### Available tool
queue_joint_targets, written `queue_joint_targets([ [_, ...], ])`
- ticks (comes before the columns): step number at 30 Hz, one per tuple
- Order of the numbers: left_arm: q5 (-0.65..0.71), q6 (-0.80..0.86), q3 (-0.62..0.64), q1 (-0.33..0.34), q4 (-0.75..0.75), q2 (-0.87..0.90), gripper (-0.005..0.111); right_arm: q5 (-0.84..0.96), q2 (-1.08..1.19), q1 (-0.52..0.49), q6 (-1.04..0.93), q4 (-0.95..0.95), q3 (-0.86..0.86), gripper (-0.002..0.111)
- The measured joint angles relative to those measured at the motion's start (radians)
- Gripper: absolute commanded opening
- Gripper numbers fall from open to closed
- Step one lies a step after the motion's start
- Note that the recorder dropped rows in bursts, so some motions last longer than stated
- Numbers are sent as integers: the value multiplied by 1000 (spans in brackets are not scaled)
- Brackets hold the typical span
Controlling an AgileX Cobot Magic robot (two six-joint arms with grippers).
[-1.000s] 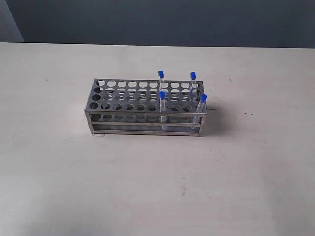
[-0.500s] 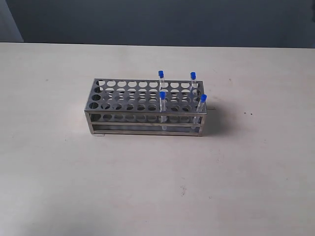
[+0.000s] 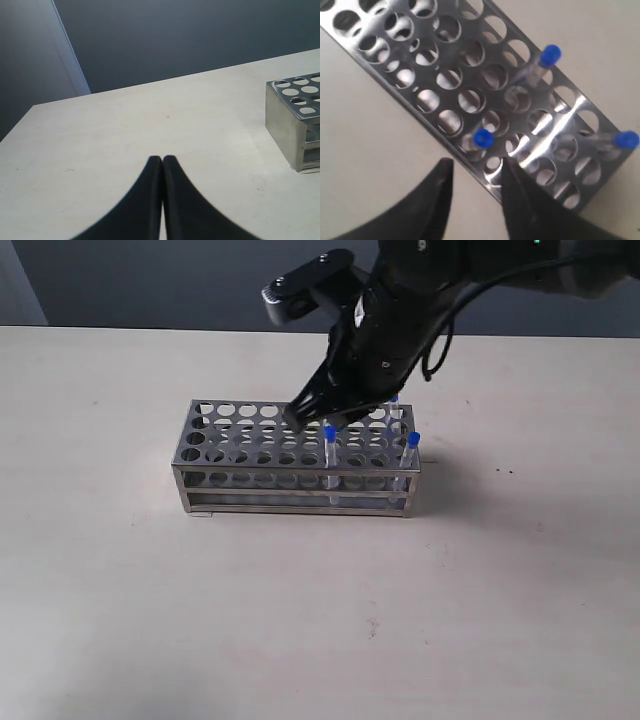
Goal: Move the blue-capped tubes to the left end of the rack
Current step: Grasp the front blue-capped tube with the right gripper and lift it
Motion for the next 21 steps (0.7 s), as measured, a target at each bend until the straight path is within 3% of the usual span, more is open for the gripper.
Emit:
queue_joint_targets([
  [1,0,0,0,0,0,0,0,0,9,9,-2,0,-12,59],
  [3,0,0,0,0,0,0,0,-4,20,23,-7,0,-28,58],
  [8,0,0,0,0,0,0,0,-5,31,25,3,-10,-36,39],
  [10,0,0,0,0,0,0,0,-5,39,25,8,-11,-36,36],
  [17,0,0,0,0,0,0,0,10,85,25,13,-16,-36,49],
  [19,0,0,0,0,0,0,0,12,97,25,21,-25,-36,45],
  [21,0,0,0,0,0,0,0,12,104,25,38,-35,-36,34],
])
